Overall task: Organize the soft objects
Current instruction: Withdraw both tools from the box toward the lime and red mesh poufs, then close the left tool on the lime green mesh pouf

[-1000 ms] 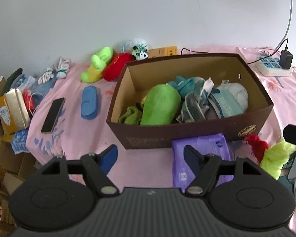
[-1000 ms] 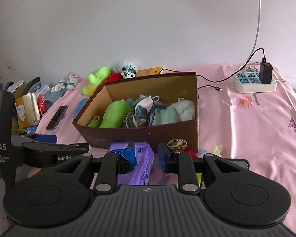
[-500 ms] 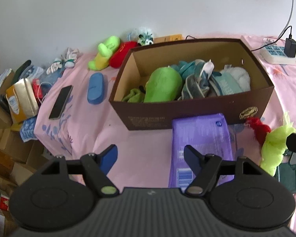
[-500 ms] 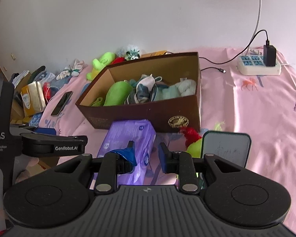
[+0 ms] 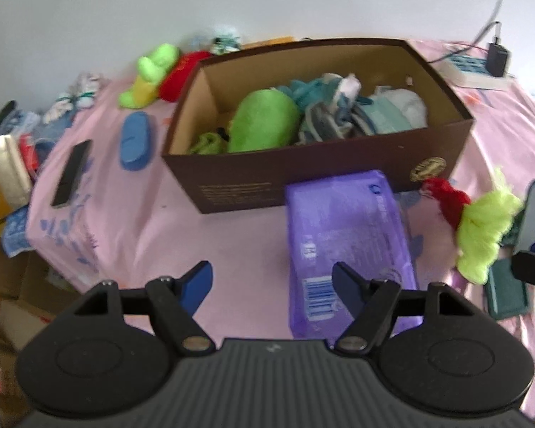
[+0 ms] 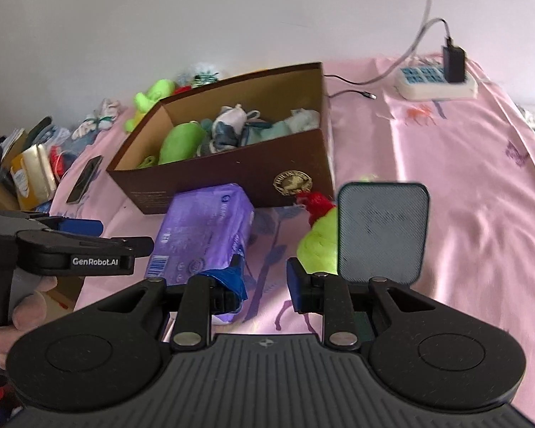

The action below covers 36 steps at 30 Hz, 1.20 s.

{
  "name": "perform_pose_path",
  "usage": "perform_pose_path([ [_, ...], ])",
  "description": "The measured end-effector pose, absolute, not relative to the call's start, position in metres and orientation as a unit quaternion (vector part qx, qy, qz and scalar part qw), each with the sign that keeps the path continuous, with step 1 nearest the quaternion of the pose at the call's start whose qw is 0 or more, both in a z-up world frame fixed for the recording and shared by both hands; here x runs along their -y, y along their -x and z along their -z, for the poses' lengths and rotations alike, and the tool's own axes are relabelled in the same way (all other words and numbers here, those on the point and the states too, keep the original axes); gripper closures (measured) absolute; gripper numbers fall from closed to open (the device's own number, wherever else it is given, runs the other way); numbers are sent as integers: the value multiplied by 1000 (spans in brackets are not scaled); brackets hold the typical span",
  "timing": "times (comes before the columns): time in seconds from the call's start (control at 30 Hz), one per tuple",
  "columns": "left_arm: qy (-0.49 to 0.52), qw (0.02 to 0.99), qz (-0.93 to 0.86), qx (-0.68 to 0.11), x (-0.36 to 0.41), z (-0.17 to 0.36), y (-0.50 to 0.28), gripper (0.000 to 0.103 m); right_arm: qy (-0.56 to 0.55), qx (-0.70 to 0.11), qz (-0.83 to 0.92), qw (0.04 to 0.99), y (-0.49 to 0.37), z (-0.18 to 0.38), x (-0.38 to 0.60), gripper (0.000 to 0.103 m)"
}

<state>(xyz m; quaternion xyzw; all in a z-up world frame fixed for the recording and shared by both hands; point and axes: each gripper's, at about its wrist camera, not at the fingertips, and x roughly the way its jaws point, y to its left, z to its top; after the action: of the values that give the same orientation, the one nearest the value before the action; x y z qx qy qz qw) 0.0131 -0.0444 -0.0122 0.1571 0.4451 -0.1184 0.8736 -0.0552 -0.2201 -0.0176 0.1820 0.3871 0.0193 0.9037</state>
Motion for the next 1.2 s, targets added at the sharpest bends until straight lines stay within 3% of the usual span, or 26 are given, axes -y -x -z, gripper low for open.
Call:
perform_pose_path([
  [0.6, -197, 824, 363, -387, 94, 22, -4, 27, -323, -353, 74, 875, 105, 29, 292, 95],
  [0.97, -167, 783, 453, -392, 134, 36, -6, 25, -375, -346, 20, 860, 82, 54, 370, 95],
  [1.2, -209, 760, 460, -408, 161, 58, -13, 25, -422, -352, -14, 835, 52, 76, 420, 92],
])
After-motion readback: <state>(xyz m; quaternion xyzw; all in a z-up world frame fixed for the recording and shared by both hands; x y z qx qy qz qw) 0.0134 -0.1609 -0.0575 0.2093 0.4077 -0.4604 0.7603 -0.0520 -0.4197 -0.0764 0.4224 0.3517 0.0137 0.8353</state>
